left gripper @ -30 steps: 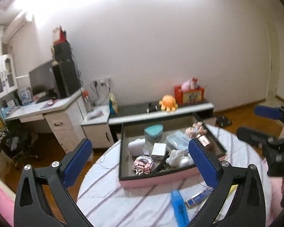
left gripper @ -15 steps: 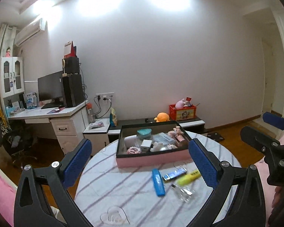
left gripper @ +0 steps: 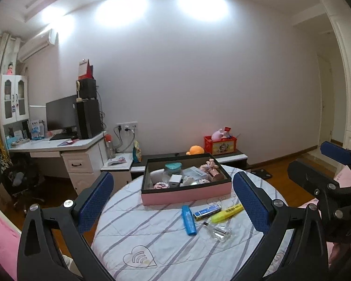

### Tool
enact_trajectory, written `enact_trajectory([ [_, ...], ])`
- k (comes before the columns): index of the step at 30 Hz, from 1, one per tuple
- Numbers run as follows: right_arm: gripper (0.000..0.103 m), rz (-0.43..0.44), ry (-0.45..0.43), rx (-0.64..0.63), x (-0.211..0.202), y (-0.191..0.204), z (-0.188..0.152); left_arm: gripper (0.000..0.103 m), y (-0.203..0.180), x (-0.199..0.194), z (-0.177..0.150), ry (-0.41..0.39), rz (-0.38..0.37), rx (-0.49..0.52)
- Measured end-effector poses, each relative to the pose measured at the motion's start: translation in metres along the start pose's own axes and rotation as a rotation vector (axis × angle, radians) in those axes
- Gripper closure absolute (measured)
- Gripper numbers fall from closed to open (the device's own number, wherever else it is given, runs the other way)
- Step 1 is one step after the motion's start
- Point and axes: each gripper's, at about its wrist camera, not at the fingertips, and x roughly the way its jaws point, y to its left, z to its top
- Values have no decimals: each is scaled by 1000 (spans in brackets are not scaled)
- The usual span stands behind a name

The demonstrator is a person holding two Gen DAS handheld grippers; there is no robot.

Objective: Organize rigid objects
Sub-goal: 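Withdraw both tools from the pink box back over the table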

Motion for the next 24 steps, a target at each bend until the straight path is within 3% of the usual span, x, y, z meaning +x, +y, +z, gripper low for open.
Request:
enact_trajectory([
  [24, 0, -35, 26, -21, 5, 2, -7, 0, 0, 9, -2, 23, 16, 7],
])
